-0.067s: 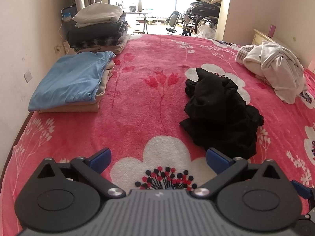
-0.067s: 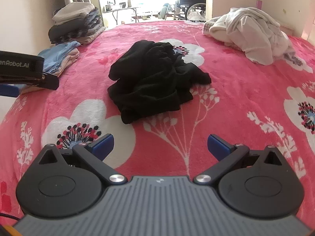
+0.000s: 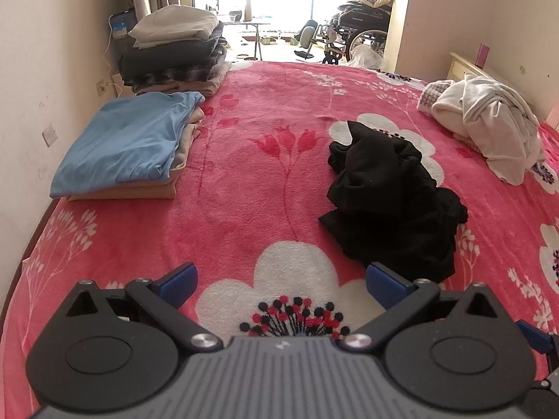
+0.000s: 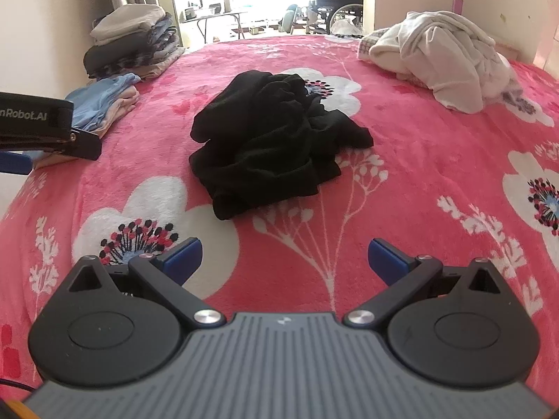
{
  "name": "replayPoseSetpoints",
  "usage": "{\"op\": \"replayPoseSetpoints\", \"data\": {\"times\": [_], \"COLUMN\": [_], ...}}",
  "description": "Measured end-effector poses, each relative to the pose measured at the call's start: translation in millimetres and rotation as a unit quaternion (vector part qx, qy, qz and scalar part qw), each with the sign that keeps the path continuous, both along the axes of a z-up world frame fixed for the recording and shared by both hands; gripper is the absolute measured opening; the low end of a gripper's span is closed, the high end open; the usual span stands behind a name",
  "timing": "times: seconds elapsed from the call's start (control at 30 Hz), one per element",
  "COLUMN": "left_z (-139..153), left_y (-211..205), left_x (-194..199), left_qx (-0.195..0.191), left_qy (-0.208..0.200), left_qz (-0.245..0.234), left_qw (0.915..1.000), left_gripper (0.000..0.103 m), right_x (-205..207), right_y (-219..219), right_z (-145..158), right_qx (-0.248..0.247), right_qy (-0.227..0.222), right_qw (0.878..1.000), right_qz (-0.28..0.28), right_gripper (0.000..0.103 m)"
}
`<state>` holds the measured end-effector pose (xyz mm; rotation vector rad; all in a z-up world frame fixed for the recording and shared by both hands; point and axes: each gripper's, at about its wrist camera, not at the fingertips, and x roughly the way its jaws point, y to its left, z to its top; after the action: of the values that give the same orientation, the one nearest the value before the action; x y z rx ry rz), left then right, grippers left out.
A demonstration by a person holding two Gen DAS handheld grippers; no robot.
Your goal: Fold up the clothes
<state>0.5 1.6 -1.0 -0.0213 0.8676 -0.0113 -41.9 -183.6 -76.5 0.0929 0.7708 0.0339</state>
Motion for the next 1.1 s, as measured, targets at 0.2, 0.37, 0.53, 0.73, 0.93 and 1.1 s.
{"op": "replayPoseSetpoints", "data": {"times": [0.2, 0.37, 0.53, 0.73, 0.93, 1.1], "left_z": [-3, -5, -9, -13, -14, -13], "left_y": [4, 7, 10, 14, 22, 16], "left_x": [1, 3, 5, 7, 8, 6], "left_qx": [-0.009, -0.019, -0.040, -0.024, -0.041, -0.024], "left_qy": [0.001, 0.005, 0.022, 0.026, 0.032, 0.026], "left_qz": [-0.002, -0.005, -0.007, 0.015, 0.038, 0.029], "left_qw": [1.0000, 0.9998, 0.9990, 0.9993, 0.9979, 0.9989], "left_gripper": [0.103, 0.103, 0.103, 0.103, 0.103, 0.103], "right_x": [1, 2, 2, 1, 0, 0], "right_y": [0, -1, -1, -4, -4, -3], "right_z": [-2, -4, -4, -4, -3, -4], "right_qx": [-0.008, -0.015, -0.026, -0.025, -0.013, -0.020], "right_qy": [0.003, 0.006, 0.003, 0.000, -0.002, 0.002], "right_qw": [1.000, 1.000, 1.000, 1.000, 1.000, 1.000], "right_qz": [-0.004, -0.007, -0.011, -0.013, -0.008, -0.003], "right_gripper": [0.102, 0.102, 0.102, 0.102, 0.102, 0.102]}}
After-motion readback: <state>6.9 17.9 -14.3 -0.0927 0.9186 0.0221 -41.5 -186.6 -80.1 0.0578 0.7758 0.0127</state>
